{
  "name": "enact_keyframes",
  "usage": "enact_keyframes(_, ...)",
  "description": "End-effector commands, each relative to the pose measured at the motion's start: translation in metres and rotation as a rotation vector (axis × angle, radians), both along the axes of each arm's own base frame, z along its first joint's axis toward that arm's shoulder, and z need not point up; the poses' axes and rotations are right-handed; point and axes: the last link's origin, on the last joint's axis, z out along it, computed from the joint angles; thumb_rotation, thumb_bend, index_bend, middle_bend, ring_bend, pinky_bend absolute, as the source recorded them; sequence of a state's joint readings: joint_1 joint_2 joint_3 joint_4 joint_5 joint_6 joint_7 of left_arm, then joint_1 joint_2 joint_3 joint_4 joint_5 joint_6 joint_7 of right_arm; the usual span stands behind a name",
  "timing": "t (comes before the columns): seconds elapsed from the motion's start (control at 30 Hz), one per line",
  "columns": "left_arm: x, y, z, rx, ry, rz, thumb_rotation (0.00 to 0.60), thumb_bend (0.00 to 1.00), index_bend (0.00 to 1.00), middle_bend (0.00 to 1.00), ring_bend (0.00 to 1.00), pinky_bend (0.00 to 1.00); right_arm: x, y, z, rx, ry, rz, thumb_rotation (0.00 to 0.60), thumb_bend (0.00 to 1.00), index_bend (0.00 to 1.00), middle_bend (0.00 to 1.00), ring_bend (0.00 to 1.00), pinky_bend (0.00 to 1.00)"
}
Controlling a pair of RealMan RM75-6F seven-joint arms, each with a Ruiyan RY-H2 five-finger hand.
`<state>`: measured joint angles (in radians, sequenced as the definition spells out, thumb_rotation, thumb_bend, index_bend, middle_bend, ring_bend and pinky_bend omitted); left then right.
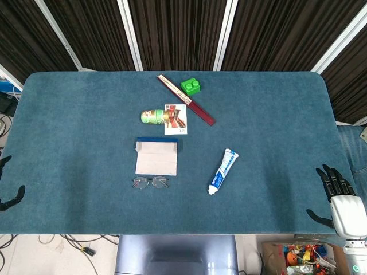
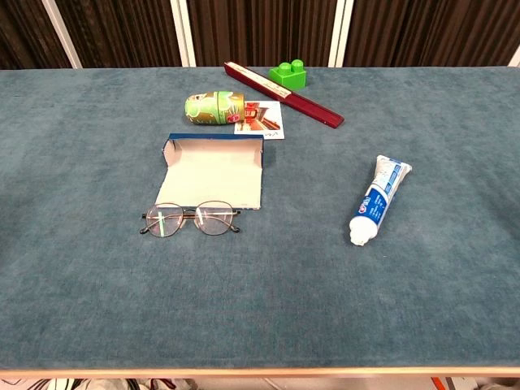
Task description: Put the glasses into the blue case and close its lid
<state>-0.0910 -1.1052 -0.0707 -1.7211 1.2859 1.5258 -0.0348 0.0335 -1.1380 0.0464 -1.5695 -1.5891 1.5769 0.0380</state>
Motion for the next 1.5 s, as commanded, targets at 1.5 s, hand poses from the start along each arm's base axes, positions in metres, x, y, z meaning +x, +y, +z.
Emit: enact_keyframes(1.5, 0.051, 0.064, -0.023, -0.156, 0.003, -0.152, 0.6, 0.3, 0.17, 0.01, 0.0, 0.0, -0.004, 0.0, 0.0, 0.041, -0.033, -0.055, 0.6, 0.07, 0.0, 0.0, 0.03, 0.18)
